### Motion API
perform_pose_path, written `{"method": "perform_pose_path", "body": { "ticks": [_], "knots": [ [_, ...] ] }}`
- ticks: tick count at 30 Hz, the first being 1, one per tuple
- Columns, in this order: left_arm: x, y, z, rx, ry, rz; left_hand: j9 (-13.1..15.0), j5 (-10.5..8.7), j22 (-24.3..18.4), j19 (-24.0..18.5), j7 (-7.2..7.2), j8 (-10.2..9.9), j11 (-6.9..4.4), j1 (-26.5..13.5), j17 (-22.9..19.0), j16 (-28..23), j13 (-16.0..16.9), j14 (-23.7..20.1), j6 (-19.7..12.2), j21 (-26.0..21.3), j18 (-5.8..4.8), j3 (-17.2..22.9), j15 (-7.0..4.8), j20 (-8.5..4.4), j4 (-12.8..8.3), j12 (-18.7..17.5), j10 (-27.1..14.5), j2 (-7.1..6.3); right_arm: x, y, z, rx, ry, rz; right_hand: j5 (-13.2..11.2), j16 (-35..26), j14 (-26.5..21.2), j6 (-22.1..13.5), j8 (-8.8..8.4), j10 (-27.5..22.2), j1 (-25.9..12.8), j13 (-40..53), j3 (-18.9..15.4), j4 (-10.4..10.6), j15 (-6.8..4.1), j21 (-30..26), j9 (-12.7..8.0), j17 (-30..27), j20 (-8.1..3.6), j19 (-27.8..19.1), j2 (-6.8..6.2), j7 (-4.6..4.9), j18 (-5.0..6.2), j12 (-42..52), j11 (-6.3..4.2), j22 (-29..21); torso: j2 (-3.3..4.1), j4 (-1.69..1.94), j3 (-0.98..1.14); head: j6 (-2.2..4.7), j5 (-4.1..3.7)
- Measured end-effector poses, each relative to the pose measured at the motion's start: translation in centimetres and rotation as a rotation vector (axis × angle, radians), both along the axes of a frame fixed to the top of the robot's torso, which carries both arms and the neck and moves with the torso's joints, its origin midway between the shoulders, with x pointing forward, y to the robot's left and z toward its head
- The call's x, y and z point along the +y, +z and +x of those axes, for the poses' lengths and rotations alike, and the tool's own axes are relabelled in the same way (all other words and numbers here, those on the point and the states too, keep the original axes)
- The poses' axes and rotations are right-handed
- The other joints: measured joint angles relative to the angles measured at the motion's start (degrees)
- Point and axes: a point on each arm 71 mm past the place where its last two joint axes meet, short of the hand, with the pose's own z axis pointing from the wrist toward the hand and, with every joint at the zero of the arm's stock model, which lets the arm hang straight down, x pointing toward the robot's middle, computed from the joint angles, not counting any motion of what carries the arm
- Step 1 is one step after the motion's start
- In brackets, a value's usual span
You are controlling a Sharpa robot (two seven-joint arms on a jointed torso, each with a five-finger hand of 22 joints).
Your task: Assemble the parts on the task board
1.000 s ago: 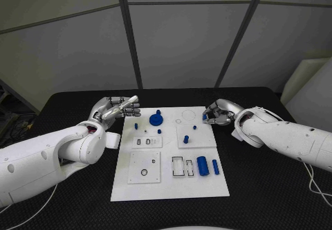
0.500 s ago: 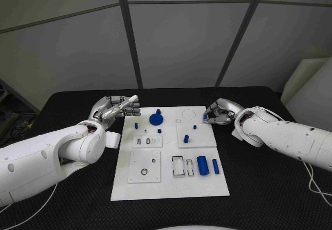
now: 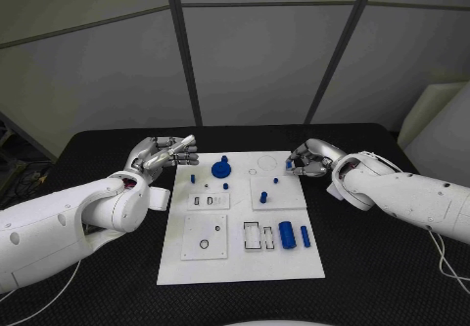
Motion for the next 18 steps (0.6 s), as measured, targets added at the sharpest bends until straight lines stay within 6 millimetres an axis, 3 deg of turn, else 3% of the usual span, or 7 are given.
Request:
{"method": "perform_pose_path", "body": {
  "ticks": [8,18],
  "knots": [
    [0.3,0.0,0.0,0.000,0.006,0.003,0.0,0.00,0.0,0.0,0.00,0.0,0.00,0.0,0.0,0.0,0.0,0.0,0.0,0.0,0.00,0.0,0.00,0.00,0.0,0.0,0.0,0.00,2.3,2.9,-1.1,-0.049,0.041,0.071,0.0,0.0,0.0,-0.1,-0.16,0.0,0.2,0.0,0.0,0.0,0.00,0.0,0.0,0.0,0.00,0.0,0.15,-0.06,0.00,0.0,0.00,0.0,-0.35,-0.06,-0.13,0.14,0.10],
    [0.5,-0.3,0.6,0.001,0.019,0.008,0.0,0.00,0.0,0.0,0.00,0.0,0.00,0.0,0.0,-0.2,0.0,0.0,0.0,0.0,0.00,0.0,0.00,0.00,0.0,0.0,0.0,0.00,9.7,4.2,-2.9,-0.040,0.169,0.135,-0.1,0.0,0.0,-0.3,-0.01,0.0,0.2,0.0,0.0,0.0,0.00,0.0,-0.1,0.0,0.00,0.0,0.15,-0.03,-0.01,0.0,0.01,0.0,-1.05,0.02,-0.38,-0.34,1.25]
  ]
}}
